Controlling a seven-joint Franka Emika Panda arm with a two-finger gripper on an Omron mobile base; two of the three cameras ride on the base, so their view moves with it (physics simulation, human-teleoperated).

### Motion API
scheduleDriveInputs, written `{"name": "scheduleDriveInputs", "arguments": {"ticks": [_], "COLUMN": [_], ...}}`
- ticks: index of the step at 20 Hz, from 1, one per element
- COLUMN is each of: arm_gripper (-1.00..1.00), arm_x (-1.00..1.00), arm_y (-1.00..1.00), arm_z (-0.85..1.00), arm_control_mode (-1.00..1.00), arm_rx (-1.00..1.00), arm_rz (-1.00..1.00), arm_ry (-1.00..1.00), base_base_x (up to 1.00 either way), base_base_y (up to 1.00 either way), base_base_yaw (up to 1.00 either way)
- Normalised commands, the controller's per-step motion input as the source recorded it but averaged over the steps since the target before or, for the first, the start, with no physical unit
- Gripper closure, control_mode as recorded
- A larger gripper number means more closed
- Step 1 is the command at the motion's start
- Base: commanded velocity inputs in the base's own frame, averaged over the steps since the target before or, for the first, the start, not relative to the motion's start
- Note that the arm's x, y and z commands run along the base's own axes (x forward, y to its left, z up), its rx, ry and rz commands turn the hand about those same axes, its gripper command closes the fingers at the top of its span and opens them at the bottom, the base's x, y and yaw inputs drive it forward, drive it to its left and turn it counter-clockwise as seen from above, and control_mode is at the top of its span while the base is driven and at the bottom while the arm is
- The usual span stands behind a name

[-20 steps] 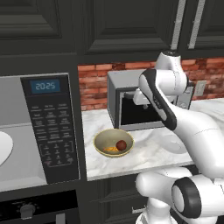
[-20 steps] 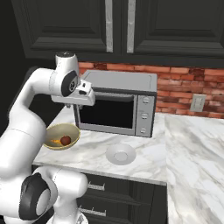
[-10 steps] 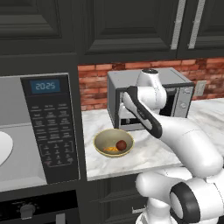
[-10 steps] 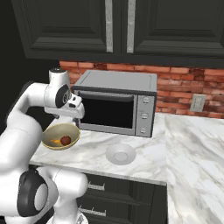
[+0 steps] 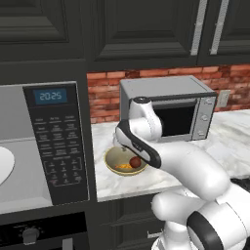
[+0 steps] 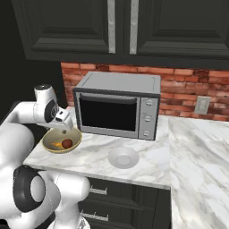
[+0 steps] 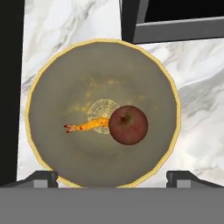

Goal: Remove the apple from the bowl and place it on the small plate. Then place the bowl with only the shrimp in the microwave, close the door, and press the start button to microwave the shrimp.

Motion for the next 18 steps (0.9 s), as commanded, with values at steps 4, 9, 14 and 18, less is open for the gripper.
{"name": "scheduleDriveInputs", "arguments": {"ticks": [4,9,14,18], "arm_gripper": [-1.00,-1.00,-1.00,-1.00], "arm_x": [0.14,0.07,0.07,0.01], "arm_y": [-0.03,-0.08,-0.16,-0.08], "arm_z": [-0.23,-0.19,-0.33,-0.35], "arm_control_mode": [-1.00,-1.00,-1.00,-1.00], "arm_rx": [0.00,0.00,0.00,0.00], "arm_rz": [0.00,0.00,0.00,0.00], "arm_ry": [0.06,0.16,0.17,0.02], "base_base_x": [0.00,0.00,0.00,0.00], "base_base_y": [0.00,0.00,0.00,0.00], "base_base_yaw": [0.00,0.00,0.00,0.00]}}
